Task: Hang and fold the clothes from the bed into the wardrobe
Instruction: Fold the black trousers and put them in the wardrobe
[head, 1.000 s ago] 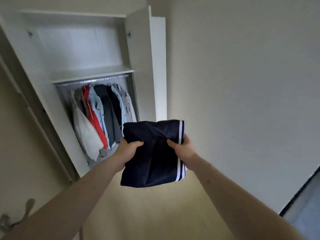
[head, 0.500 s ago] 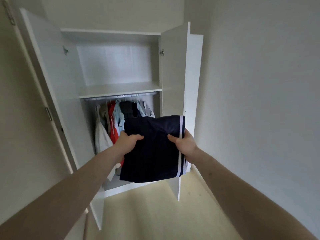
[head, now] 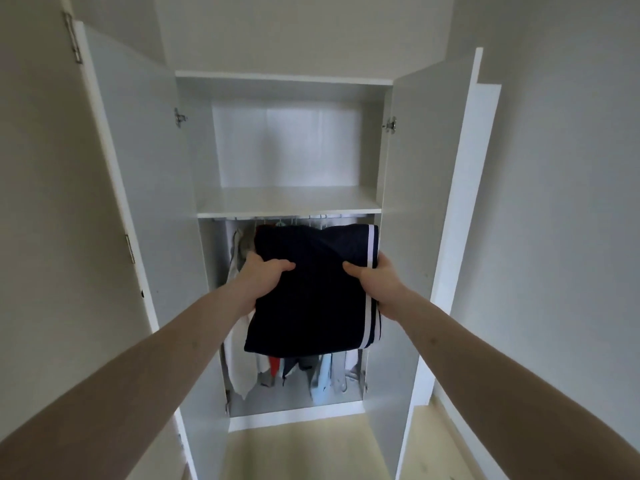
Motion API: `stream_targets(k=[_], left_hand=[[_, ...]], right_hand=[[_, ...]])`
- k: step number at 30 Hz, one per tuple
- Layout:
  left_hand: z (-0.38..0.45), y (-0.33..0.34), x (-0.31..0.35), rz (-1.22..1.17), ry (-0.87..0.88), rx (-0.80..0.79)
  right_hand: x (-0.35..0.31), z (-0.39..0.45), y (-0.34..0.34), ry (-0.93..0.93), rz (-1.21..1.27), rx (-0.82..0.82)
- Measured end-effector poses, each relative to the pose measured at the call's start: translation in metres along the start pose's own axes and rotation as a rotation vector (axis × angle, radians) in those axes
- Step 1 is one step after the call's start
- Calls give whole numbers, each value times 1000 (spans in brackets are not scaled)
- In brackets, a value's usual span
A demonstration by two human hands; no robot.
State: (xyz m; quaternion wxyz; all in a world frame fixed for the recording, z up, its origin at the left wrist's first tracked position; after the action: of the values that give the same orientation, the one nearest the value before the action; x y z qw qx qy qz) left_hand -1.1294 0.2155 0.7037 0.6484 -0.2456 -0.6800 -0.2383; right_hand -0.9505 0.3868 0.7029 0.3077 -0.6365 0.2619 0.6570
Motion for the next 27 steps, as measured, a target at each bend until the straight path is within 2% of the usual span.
stream_targets(k=[15,27], left_hand=[[257,-77,63,24,84,39],[462,-124,102,67,98,168]], right_hand=[[-37,253,110,-65,6,16],[-60,480,182,-58,-40,-114]])
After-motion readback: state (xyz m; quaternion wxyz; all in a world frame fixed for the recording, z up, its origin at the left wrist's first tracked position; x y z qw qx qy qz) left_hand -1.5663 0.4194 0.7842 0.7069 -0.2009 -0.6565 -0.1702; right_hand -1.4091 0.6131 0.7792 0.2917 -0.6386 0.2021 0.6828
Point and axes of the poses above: each hand's wrist, its own z-axis towards the middle knuckle, its own y-axis out of the palm, x = y × z, the point moved 8 cm from there along z, towards the middle knuckle, and after that the axes turned 4 degrees about -z, right-handed, at the moved point
